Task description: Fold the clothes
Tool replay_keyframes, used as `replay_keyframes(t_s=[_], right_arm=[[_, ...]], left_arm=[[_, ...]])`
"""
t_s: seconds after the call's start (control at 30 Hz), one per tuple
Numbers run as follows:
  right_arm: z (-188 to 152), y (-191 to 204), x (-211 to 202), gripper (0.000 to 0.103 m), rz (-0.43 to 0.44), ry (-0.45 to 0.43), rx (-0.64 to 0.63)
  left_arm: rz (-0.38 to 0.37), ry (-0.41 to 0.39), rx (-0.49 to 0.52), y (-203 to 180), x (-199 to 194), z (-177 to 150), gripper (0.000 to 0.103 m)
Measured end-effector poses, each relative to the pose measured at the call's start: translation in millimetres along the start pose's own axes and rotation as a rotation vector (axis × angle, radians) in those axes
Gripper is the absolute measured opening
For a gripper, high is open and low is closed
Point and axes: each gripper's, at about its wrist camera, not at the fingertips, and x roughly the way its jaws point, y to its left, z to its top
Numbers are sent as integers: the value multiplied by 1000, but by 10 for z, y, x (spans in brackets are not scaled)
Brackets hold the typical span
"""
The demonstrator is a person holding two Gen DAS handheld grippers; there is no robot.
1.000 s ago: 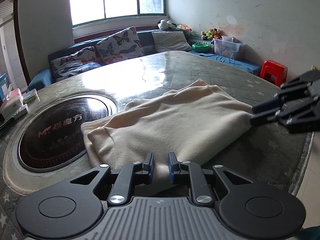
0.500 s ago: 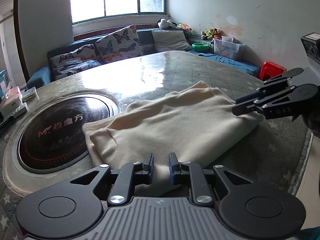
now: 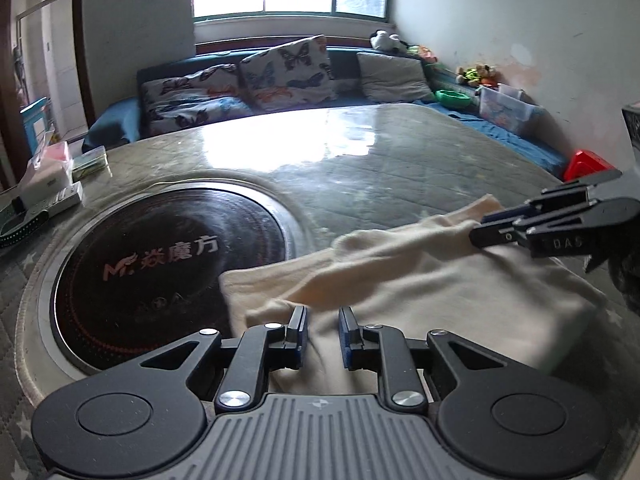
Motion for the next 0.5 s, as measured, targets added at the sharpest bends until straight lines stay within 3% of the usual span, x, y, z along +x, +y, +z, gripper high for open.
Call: replay_keyframes(t_s=[0.13,0.5], right_arm=[[29,-14,136,20,-7,10,2],[11,328,-172,22,12,-43,-126]], left_arm=[[4,-5,-13,16,24,49,20],[40,-8,-22,74,6,65,20]])
